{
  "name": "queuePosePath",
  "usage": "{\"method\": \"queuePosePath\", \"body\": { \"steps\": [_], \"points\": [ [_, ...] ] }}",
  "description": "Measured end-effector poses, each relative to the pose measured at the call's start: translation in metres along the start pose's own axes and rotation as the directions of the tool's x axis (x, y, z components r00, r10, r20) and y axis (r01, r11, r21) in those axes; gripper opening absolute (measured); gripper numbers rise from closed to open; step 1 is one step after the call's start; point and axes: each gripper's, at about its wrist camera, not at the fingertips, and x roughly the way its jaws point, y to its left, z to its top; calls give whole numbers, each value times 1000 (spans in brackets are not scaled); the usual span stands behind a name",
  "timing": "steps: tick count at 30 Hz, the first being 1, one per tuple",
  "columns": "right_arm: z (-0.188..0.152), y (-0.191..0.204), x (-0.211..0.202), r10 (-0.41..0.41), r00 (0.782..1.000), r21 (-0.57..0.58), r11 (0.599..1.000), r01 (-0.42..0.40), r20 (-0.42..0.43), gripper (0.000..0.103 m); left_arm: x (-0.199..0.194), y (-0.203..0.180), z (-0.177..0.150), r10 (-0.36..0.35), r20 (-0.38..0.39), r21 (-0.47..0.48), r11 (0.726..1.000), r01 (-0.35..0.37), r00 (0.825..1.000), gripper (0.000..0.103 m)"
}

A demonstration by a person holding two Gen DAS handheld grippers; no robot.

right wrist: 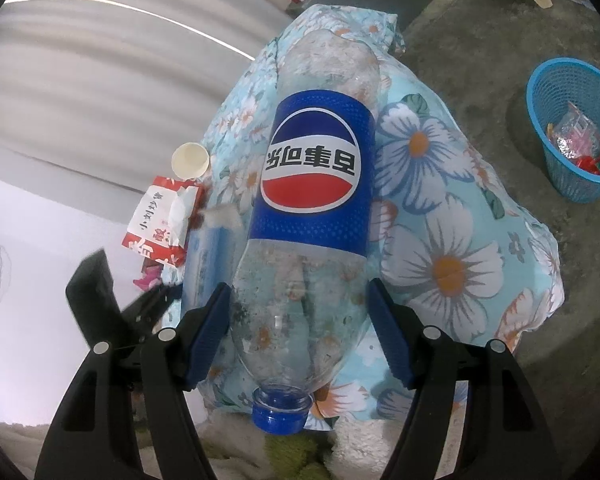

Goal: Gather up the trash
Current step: 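Lift the tablet box with the left gripper while the right gripper lifts the Pepsi bottle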

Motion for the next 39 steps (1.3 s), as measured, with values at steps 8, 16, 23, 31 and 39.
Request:
{"method": "queuePosePath", "body": {
  "steps": [8,16,23,31,39],
  "points": [
    [11,-8,-1,-15,998,132,991,7,60,73,-10,13,-5,-76,16,-100,992,77,997,83],
    [23,6,11,-150,982,109,984,138,117,66,-9,18,3,-88,42,-103,990,91,995,83],
    [13,24,12,-191,977,-5,981,193,91,58,-9,16,2,-94,41,-100,990,98,995,83],
    [-4,42,18,-260,965,-130,956,264,42,59,-8,17,1,-84,41,-105,991,88,996,83],
    [-3,43,19,-268,962,-129,954,272,46,59,-10,19,2,-75,50,-107,991,80,996,83]
  ]
}}
